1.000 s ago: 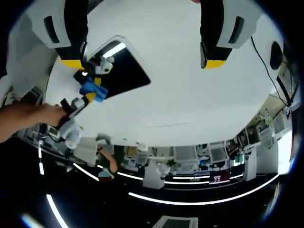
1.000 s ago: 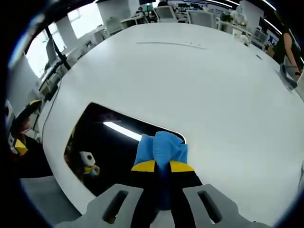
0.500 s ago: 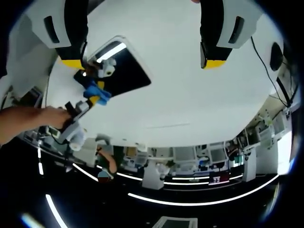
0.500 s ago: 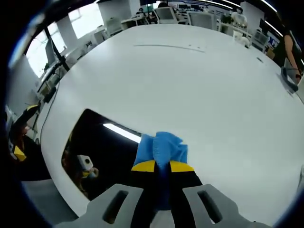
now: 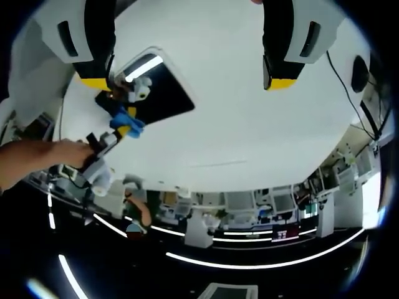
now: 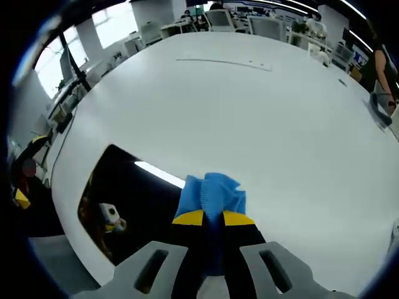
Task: Wipe the mirror surface with the cleaning cloth until all visible marks leave the cleaned area.
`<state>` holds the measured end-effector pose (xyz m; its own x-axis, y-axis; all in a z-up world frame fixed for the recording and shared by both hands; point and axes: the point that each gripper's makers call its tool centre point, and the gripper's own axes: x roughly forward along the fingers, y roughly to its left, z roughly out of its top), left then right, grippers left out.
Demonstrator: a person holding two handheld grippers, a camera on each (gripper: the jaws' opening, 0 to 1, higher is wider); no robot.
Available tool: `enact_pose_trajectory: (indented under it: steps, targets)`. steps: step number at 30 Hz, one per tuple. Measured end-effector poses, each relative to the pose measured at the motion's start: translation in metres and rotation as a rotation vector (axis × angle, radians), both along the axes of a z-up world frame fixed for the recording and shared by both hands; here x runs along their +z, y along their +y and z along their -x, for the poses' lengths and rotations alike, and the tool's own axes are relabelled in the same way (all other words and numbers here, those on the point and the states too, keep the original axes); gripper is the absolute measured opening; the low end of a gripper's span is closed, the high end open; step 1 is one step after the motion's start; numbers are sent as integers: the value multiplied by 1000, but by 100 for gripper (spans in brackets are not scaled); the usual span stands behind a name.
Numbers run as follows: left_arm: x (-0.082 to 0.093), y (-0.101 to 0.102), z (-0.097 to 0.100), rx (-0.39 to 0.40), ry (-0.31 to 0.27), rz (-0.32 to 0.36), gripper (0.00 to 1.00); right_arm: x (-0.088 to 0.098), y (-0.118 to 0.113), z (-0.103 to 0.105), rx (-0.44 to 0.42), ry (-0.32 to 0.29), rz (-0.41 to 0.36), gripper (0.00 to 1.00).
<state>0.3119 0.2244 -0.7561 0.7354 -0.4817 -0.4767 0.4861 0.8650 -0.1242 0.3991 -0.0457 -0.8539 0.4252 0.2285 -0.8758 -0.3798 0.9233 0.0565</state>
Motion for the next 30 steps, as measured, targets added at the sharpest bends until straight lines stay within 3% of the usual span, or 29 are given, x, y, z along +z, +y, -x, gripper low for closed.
enact_pose_trajectory:
  steps: [11, 16, 30]
  targets:
    - [-1, 1, -2, 5, -5, 4, 100, 0, 1, 1, 9, -8, 3, 4]
    - [1, 0, -1, 5, -7, 4, 100, 2, -1, -3, -62, 8, -52, 4]
    - [8, -7, 1, 6, -19, 12, 100, 46, -20, -13, -57, -65, -44, 4]
